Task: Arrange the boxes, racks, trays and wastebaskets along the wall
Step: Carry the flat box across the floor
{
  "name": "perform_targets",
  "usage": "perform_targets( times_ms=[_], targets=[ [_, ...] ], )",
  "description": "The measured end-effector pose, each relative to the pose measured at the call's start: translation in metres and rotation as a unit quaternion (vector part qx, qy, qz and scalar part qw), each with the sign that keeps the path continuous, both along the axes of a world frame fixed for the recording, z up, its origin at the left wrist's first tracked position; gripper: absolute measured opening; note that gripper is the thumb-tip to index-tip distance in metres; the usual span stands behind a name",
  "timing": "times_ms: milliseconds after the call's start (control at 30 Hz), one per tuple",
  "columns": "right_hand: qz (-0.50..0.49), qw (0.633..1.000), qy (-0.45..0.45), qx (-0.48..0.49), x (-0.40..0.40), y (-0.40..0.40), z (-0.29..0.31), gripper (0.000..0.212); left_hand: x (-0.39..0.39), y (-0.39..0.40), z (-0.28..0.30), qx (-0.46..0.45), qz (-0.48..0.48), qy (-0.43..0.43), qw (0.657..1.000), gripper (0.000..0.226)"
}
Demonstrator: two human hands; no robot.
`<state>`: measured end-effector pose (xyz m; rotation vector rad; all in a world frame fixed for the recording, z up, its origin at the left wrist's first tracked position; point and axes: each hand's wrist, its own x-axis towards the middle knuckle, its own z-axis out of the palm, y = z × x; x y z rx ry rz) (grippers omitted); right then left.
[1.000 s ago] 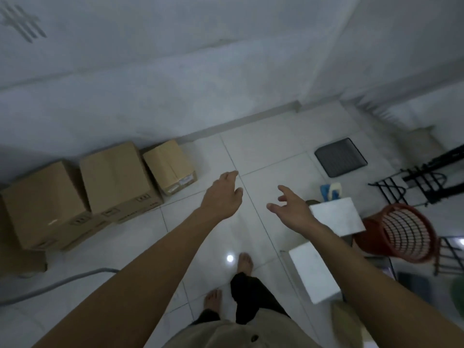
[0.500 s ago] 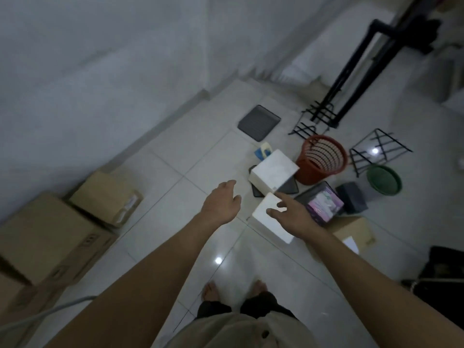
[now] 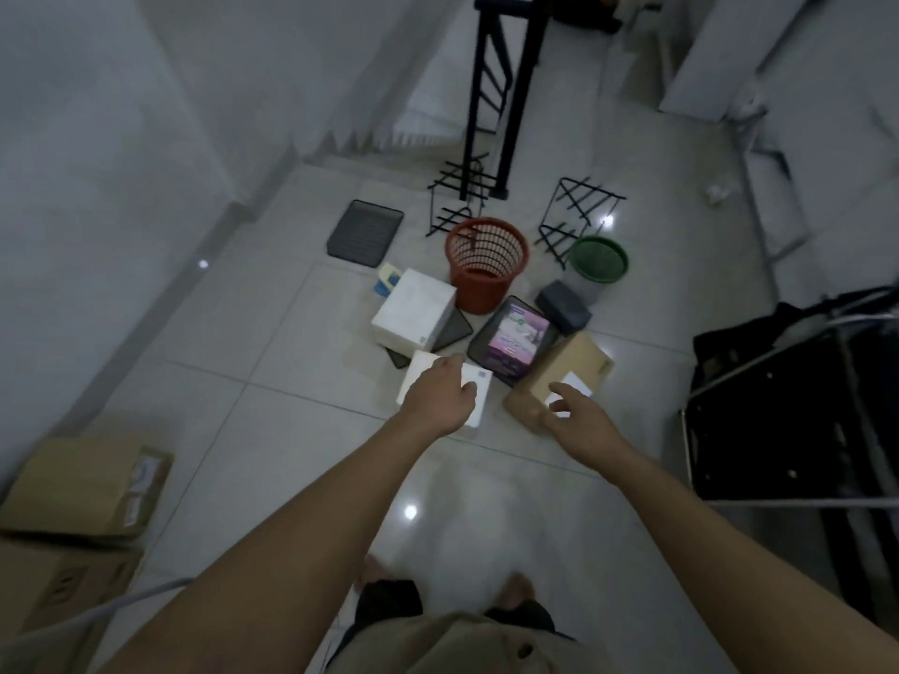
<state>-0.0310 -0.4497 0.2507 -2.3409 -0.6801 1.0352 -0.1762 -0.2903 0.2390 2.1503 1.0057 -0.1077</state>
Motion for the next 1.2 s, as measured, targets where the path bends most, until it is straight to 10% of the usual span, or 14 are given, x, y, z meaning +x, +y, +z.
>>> perform_targets(
  times_ms=[467,1200],
  targets=[
    [-0.060,0.998,0.029,0.011,0.112,-0.094,-0.017,0.066,0.130,-0.096,-0.005,0.007,-0.061,0.017,0.998,0.048],
    [-0.164,0.980,0.105,-0.050,0.261,0.036,-0.115,0.071,0.320,0.031,-0.110,-0.058,-0.116,0.070,0.989,0.047]
  ],
)
